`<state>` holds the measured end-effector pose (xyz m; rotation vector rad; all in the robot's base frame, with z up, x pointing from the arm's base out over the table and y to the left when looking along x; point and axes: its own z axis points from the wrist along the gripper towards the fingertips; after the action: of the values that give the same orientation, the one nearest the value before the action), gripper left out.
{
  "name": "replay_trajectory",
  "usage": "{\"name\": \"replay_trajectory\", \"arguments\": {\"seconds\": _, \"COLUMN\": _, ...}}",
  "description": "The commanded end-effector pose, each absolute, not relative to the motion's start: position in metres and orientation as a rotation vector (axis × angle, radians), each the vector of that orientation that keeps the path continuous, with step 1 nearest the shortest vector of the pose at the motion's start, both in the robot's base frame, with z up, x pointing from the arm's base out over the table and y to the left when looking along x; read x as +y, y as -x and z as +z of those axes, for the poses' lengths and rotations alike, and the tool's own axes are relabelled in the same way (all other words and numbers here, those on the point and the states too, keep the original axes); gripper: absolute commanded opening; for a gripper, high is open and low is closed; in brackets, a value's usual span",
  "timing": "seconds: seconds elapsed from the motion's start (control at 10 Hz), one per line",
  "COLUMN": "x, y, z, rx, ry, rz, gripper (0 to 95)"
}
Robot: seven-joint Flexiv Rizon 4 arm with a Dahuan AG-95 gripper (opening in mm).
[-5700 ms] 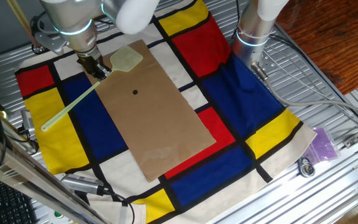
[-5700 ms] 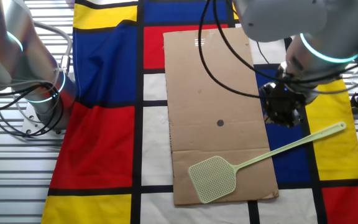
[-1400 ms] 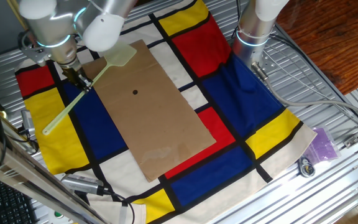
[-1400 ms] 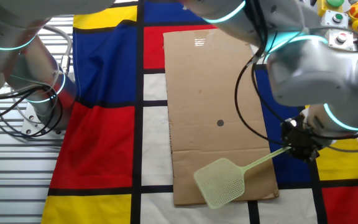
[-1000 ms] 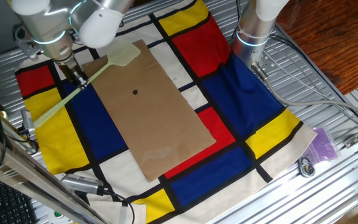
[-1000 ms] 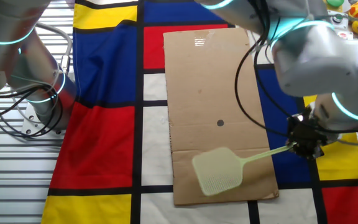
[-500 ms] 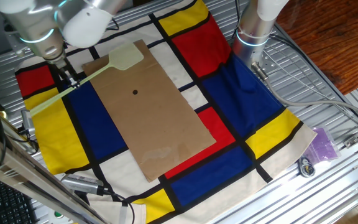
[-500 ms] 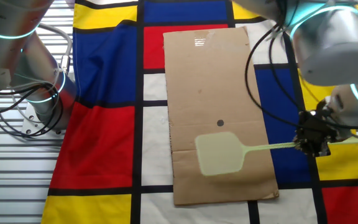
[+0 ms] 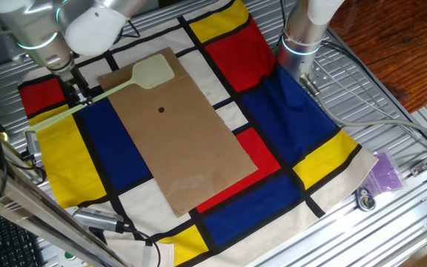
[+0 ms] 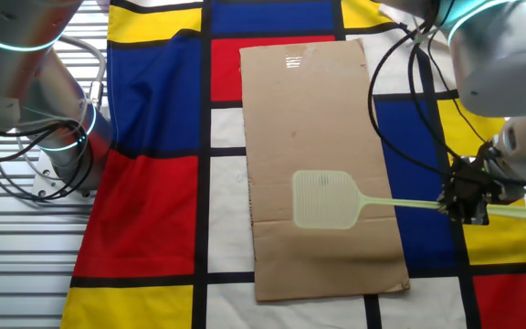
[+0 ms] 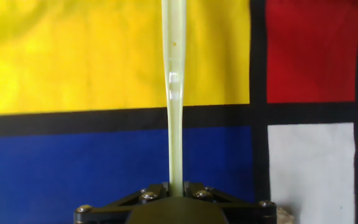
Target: Swat with a flyswatter
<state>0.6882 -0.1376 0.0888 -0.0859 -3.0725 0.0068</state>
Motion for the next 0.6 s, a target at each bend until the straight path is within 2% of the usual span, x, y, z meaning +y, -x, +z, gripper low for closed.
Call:
{"name": "replay_trajectory", "arguments": {"seconds": 0.1, "x": -0.1316, "y": -0.6875, "z": 0.0911, "rx": -3.093, "ry": 0.141, "rz": 0.014, "gripper": 0.0}}
{"name": "replay_trajectory", "arguments": {"seconds": 0.6, "x": -0.1243, "y": -0.6882, "z": 0.0877, "rx": -3.138, "ry": 0.200, "rz": 0.015, "gripper": 0.0}}
